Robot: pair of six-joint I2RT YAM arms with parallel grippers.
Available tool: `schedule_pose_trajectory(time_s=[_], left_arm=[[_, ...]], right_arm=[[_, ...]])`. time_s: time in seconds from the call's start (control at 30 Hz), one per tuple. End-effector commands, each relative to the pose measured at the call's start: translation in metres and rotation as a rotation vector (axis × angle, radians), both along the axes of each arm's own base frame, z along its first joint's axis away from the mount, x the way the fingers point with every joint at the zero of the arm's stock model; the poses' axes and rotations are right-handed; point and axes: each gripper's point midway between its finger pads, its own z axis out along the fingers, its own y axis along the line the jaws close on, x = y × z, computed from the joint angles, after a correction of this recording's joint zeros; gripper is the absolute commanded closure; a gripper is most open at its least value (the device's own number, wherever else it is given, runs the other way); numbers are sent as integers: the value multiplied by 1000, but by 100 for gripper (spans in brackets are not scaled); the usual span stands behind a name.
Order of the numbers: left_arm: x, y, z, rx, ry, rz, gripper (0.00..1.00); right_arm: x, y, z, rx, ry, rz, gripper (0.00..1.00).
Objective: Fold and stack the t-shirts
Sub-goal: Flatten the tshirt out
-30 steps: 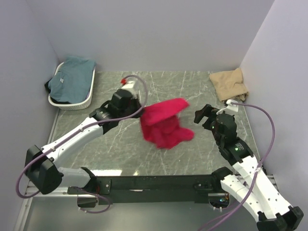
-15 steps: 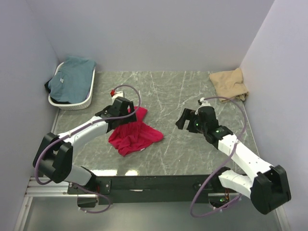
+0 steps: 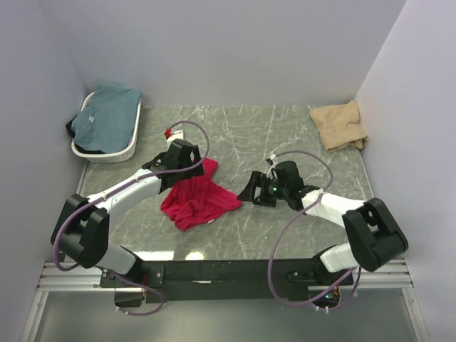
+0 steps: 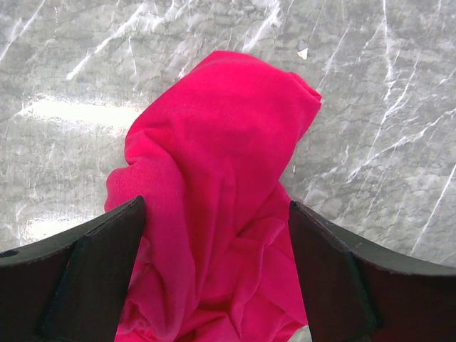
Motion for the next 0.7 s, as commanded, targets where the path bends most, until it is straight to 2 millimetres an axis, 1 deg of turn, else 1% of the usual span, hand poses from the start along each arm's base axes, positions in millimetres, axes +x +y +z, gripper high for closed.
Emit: schedule_pose_trajectory(time_s=[0.0, 0.07, 0.13, 0.2, 0.27, 0.3, 0.33, 0.4, 0.43, 0.5, 0.53, 0.6, 0.63, 0.67], left_arm=[[10, -7, 13, -30, -39, -9, 13], [10, -5, 11, -20, -36, -5, 13], [10, -4, 9, -14, -30, -3, 14], [10, -5, 8, -14, -29, -6, 14], [9, -6, 5, -14, -22, -7, 16], [9, -6, 4, -15, -21, -8, 17], [9, -6, 3, -13, -18, -10, 18], [9, -6, 1, -9, -14, -9, 19], [9, -6, 0, -8, -12, -9, 19], [9, -6, -4, -5, -3, -14, 20], [9, -7, -4, -3, -2, -15, 21], [10, -7, -6, -2, 2, -16, 23], [9, -7, -7, -1, 3, -18, 32], [9, -7, -7, -2, 4, -15, 42]], right_arm=[[7, 24, 8, 66, -26, 59, 8], [8, 28, 4, 64, -16, 69, 9], [9, 35, 1, 80, -14, 92, 15], [9, 41, -2, 89, 1, 108, 17], [10, 45, -2, 102, 3, 121, 26], [11, 47, -4, 104, 8, 125, 31], [12, 48, -4, 106, 9, 129, 40], [14, 51, -2, 112, 6, 139, 48], [15, 52, -1, 114, 2, 145, 58], [17, 55, 0, 120, 6, 158, 67], [17, 56, 1, 123, 2, 163, 78], [18, 57, 6, 132, -10, 170, 86], [19, 56, 8, 131, -18, 165, 98], [20, 55, 10, 121, -27, 155, 100]])
